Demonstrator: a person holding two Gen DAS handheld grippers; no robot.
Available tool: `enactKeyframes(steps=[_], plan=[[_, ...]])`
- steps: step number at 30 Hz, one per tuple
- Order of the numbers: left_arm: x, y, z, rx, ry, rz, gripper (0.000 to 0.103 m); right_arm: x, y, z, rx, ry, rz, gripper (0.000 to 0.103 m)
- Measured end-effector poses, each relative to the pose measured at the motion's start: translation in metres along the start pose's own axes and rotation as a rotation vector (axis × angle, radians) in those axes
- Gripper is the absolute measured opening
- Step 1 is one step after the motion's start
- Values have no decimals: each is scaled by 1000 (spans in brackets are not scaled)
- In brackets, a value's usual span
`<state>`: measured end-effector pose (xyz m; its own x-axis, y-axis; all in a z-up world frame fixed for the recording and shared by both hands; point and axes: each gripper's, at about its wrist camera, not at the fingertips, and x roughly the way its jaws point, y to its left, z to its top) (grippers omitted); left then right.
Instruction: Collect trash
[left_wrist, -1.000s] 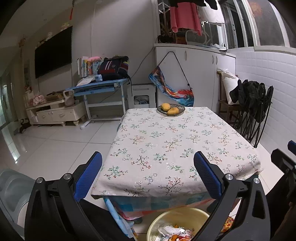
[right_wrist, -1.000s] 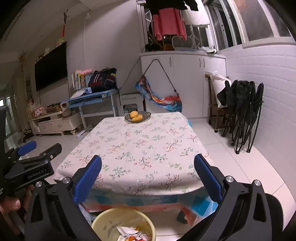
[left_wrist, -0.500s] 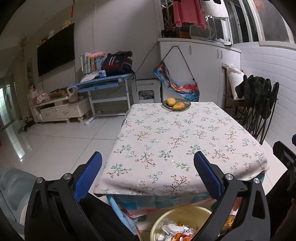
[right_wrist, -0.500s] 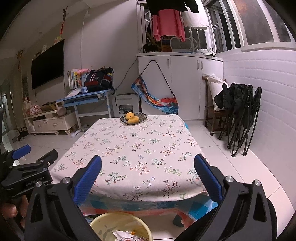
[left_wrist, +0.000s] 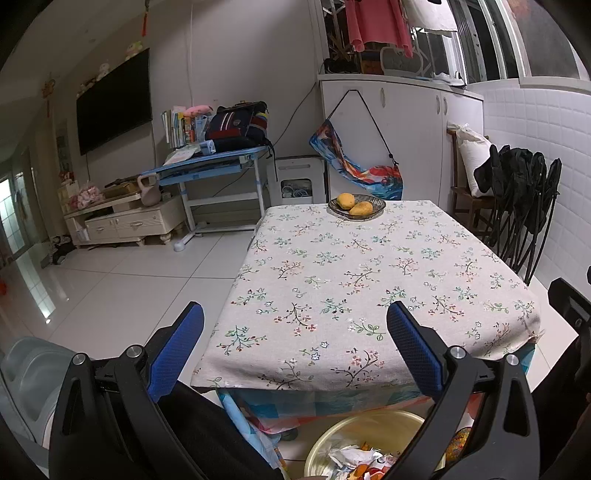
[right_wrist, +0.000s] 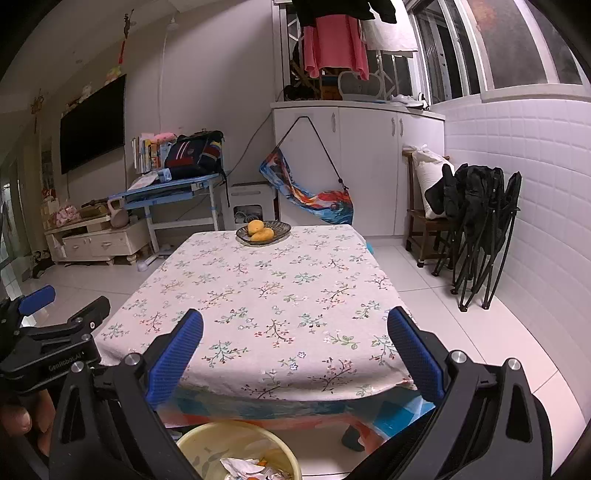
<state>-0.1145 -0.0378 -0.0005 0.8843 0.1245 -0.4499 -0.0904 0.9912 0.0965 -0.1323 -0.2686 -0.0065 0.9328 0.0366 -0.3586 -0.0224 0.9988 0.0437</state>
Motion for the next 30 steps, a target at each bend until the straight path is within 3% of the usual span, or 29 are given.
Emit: enactKeyframes(steps=[30], plan=[[4, -4, -5, 5, 12, -3, 96, 4, 2, -5, -11, 19, 1, 96]])
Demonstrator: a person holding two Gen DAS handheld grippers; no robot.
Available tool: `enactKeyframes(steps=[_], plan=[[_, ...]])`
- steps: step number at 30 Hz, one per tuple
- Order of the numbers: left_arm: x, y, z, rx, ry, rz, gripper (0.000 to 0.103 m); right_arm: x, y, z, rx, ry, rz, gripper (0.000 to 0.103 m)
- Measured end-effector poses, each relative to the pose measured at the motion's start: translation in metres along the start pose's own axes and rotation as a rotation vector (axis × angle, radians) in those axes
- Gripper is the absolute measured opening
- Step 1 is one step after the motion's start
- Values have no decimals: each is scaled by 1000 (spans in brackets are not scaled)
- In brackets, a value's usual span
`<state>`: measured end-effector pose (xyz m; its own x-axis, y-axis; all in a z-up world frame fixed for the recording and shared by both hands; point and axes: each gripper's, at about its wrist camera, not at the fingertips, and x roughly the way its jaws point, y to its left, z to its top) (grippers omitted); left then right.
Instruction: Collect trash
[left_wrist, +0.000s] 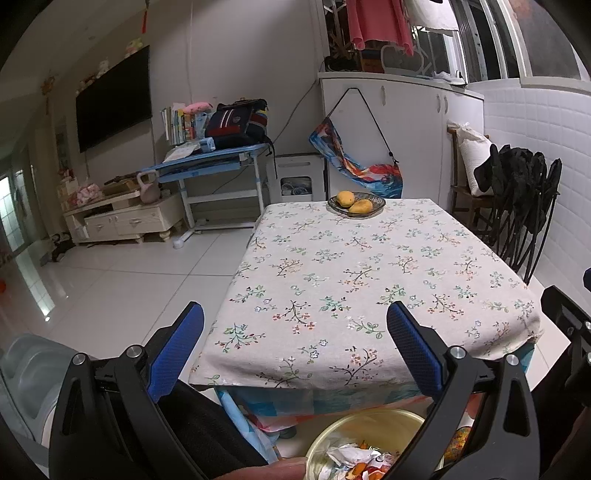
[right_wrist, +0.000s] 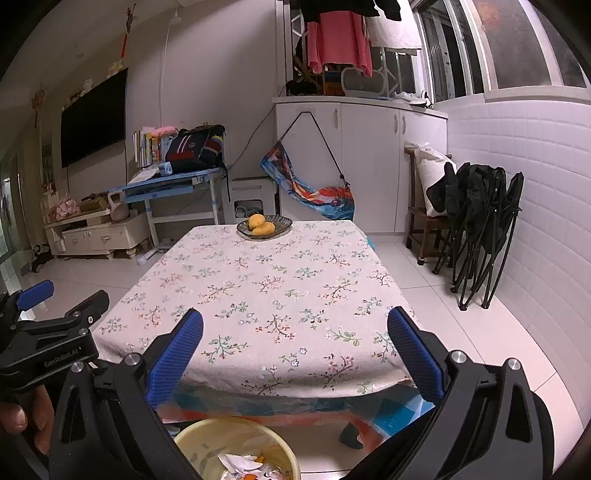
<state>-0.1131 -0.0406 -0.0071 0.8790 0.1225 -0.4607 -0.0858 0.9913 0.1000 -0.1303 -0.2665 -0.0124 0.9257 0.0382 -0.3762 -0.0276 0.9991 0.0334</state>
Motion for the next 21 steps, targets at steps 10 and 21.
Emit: enactKeyframes(steps=[10, 21], plan=[[-8, -11, -3, 48, -59, 12, 96, 2, -2, 1, -6, 9, 3, 96], [9, -2, -5, -4, 48, -35, 96, 2, -2, 0, -9, 13, 3, 96]])
